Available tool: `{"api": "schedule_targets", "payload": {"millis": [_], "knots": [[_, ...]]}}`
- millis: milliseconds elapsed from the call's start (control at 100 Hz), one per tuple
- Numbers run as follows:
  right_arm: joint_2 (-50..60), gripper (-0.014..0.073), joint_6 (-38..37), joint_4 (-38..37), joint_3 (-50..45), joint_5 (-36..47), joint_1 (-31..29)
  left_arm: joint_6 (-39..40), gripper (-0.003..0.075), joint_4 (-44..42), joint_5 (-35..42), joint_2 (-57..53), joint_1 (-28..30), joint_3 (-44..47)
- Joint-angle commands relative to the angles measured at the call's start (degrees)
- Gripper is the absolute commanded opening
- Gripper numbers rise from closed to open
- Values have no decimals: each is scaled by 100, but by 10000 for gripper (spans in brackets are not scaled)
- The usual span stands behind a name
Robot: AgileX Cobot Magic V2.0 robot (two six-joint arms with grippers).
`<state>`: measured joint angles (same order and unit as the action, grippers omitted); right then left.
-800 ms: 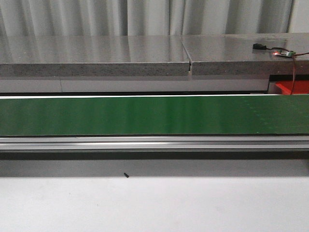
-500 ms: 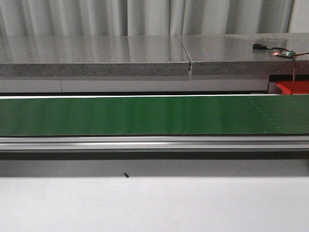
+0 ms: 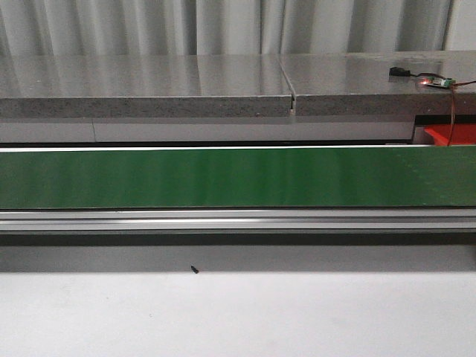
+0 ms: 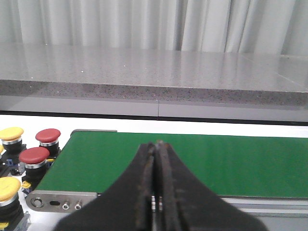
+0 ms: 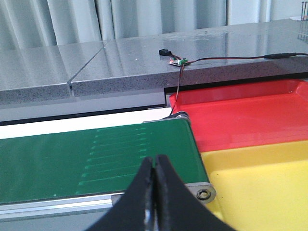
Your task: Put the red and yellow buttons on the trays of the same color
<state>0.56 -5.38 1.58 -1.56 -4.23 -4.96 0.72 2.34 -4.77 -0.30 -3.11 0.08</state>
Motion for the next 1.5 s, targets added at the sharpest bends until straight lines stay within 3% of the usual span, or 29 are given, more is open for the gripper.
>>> {"api": "schedule_targets", "payload": {"millis": [0, 90, 240, 410, 600, 690, 860, 960, 1090, 1230, 1490], "knots": [[112, -67, 25, -25, 83, 471, -32, 30, -19, 118, 123, -188, -25, 50], [112, -67, 25, -25, 83, 471, -32, 30, -19, 142, -621, -144, -25, -337], [112, -67, 25, -25, 83, 471, -32, 30, -19, 179, -1041, 193, -25, -1013], [112, -67, 25, -25, 83, 471, -32, 30, -19, 119, -2140, 954, -25, -1985], [112, -67, 25, -25, 83, 471, -32, 30, -13, 119, -2382, 2088, -25, -2663], [112, -67, 25, -25, 83, 471, -32, -6, 56, 39, -2329, 2550, -25, -2832], [112, -67, 25, -25, 83, 471, -32, -6, 390, -110, -2304, 3129, -25, -2935], [112, -67, 25, -25, 83, 471, -32, -6, 508, -119, -2358, 3370, -25, -3005], [112, -67, 25, -25, 83, 471, -32, 93, 516, -119, -2394, 3678, -25, -3169], [112, -67, 25, -25, 83, 471, -32, 782, 515, -234, -2697, 4056, 236, -3511], [112, -67, 25, -25, 83, 471, -32, 795, 515, -234, -3816, 4822, 1515, -4345]]}}
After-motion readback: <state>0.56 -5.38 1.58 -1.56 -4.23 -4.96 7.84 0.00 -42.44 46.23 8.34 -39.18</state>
